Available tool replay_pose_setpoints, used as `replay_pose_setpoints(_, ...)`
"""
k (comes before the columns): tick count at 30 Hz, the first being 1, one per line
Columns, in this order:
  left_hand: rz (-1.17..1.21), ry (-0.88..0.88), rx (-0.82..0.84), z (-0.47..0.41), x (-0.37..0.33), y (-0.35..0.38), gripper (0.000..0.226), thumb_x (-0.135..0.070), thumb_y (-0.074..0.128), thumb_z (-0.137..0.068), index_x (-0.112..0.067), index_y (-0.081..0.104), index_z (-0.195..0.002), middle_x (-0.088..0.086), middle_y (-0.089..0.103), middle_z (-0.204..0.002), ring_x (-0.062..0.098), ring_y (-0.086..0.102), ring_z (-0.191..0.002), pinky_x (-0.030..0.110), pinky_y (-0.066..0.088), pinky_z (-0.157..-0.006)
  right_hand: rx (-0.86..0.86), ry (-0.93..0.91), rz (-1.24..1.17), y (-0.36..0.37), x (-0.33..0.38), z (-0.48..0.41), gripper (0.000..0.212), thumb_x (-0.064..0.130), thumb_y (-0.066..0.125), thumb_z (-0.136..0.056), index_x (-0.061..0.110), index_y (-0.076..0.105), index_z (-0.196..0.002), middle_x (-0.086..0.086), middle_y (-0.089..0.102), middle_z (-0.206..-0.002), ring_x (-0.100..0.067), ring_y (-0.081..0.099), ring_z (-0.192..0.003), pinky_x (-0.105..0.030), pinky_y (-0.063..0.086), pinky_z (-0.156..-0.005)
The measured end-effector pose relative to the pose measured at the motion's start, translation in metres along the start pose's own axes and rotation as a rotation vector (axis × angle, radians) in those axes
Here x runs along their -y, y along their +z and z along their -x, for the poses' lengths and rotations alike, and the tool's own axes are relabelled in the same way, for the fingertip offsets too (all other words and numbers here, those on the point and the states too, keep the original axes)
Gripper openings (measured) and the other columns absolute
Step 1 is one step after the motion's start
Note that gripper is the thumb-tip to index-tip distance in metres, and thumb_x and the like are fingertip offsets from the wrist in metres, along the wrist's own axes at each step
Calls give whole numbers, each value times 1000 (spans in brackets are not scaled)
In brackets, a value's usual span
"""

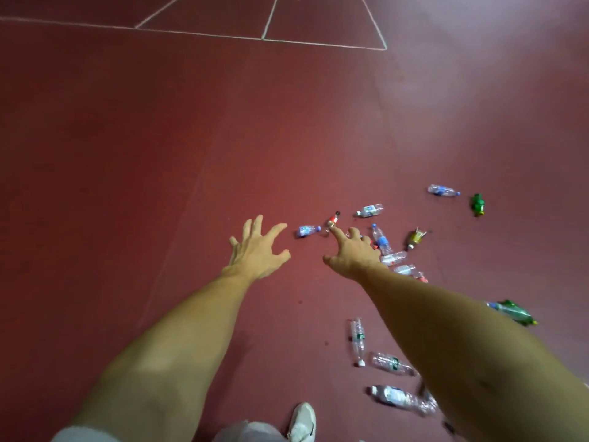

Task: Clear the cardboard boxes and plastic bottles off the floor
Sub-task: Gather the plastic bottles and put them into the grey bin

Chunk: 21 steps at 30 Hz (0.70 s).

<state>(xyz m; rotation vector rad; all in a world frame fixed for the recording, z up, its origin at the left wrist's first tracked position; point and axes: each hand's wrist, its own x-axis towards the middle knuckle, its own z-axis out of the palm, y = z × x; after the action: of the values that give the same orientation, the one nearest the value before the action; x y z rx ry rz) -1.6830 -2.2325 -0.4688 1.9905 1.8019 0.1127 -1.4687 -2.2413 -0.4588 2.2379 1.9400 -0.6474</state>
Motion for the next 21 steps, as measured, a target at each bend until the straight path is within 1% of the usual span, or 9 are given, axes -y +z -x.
replay_pose_setpoints(7, -5, 77, 39, -139, -34, -16, 66, -50, 55, -92, -46, 28, -151, 10, 1, -167, 29, -5, -153, 65, 8, -117, -13, 54, -25, -49, -17, -114, 75, 48, 57, -89, 41, 20, -154, -5, 22, -158, -36, 29, -139, -58, 34, -108)
replay_pose_setpoints(11, -16, 89, 56, -235, -35, -26, 67, -51, 56, -91, -46, 27, -152, 10, 0, -167, 30, -6, -153, 65, 8, -118, -39, 71, -30, -74, -14, -202, 76, 54, 56, -91, 42, 18, -155, -7, 22, -159, -36, 24, -144, -61, 30, -108)
replay_pose_setpoints(14, -48, 108, 75, -305, -39, -44, 67, -49, 56, -92, -46, 26, -152, 11, -1, -167, 30, -5, -153, 65, 8, -118, -44, 115, -51, -97, -10, -261, 77, 57, 56, -91, 43, 16, -155, -7, 20, -160, -37, 22, -144, -60, 30, -108)
replay_pose_setpoints(17, -70, 132, 67, -364, -54, -66, 67, -50, 55, -92, -46, 26, -152, 11, 0, -167, 31, -4, -153, 65, 9, -118, -63, 137, -78, -120, -11, -306, 78, 57, 55, -91, 43, 14, -156, -6, 19, -161, -35, 23, -144, -59, 31, -108)
replay_pose_setpoints(21, -110, 222, 76, -423, -79, -75, 66, -50, 54, -91, -46, 27, -152, 10, 1, -167, 31, -3, -153, 65, 10, -118, -50, 172, -93, -144, -24, -358, 77, 56, 54, -92, 42, 13, -156, -7, 19, -161, -36, 23, -144, -60, 30, -109)
